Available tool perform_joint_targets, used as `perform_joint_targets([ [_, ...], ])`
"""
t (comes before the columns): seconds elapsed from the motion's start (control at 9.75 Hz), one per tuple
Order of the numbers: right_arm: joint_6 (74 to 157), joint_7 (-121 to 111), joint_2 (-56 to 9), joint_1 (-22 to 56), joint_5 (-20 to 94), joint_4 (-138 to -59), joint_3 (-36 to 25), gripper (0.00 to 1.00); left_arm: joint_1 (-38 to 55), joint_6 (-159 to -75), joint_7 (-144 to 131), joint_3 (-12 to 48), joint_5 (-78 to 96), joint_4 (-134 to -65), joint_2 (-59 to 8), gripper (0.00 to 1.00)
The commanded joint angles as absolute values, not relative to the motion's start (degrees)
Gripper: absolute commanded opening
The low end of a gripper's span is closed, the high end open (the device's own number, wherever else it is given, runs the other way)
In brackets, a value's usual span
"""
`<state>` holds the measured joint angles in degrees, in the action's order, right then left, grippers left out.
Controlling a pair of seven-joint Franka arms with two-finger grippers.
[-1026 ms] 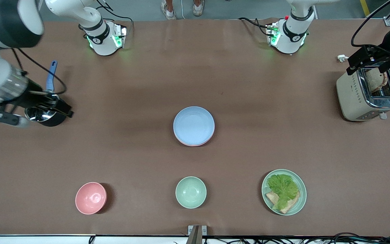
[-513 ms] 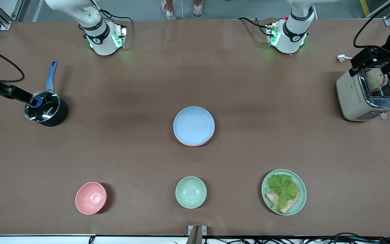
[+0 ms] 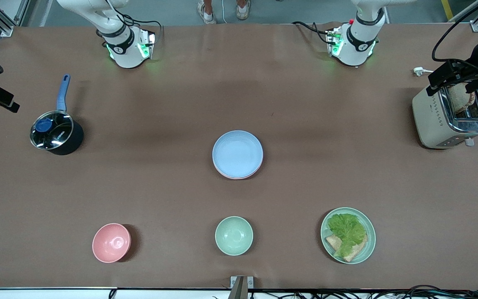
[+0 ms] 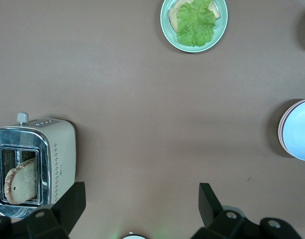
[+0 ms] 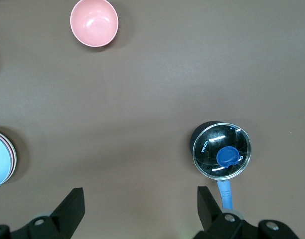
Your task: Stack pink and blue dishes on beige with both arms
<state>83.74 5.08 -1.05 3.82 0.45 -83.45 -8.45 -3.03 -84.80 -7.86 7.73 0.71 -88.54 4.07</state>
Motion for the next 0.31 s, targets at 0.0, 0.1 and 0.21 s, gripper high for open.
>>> perform_joint_targets([
  [0.0, 83.1, 4.4, -0.8, 2.6, -0.5, -83.4, -7.0, 1.0, -3.1, -84.6, -6.7, 8.0, -0.2, -88.8, 3.0, 1.0],
  [0.1, 83.1, 4.3, -0.8, 2.6, -0.7, -83.3, -7.0, 1.0, -3.1, -84.6, -6.6, 8.0, -0.2, -88.8, 3.0, 1.0],
  [0.21, 83.1, 4.3, -0.8, 2.5, -0.7, -83.3, -7.0, 1.0, -3.2, -84.6, -6.2, 8.0, -0.1, -88.8, 3.0, 1.0],
])
